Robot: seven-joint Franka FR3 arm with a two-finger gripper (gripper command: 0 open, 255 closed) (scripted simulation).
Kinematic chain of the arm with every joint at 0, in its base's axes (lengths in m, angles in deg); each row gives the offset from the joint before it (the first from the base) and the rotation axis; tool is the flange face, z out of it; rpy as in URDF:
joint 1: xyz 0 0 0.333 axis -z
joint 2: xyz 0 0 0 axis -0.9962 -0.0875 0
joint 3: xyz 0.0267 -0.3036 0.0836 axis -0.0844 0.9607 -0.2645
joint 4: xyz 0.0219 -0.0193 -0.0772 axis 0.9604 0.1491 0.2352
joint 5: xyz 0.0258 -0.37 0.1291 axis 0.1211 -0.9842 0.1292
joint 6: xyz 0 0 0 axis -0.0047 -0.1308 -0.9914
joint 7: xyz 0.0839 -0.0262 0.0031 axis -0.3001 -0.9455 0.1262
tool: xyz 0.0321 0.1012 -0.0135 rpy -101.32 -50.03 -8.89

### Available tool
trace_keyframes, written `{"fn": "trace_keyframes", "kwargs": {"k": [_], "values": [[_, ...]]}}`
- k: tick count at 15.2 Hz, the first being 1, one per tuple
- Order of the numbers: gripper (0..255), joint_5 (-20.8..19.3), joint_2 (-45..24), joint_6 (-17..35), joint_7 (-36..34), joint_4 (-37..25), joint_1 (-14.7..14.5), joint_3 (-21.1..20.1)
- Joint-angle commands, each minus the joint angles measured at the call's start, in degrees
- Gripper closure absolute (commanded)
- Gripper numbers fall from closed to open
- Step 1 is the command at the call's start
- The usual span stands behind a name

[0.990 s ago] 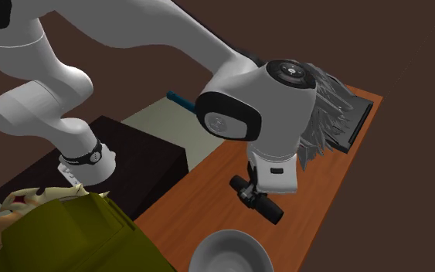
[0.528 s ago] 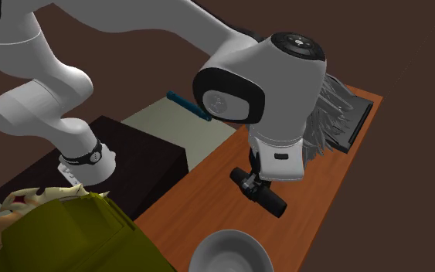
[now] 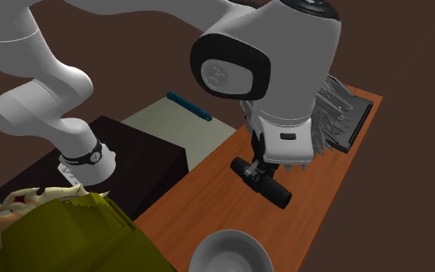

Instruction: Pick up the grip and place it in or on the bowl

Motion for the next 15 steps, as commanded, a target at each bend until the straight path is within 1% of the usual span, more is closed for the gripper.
{"fn": "trace_keyframes", "kwargs": {"k": [1,3,9,15], "values": [[255,0.1,0.3,-1.4,0.1,-1.1,0.0,0.0],[255,0.1,0.6,-2.7,0.1,-2.0,0.0,0.0],[255,0.8,0.3,-3.5,7.9,-3.3,4.6,3.0],[255,1.4,-1.9,-5.1,15.4,-7.1,9.1,5.8]]}}
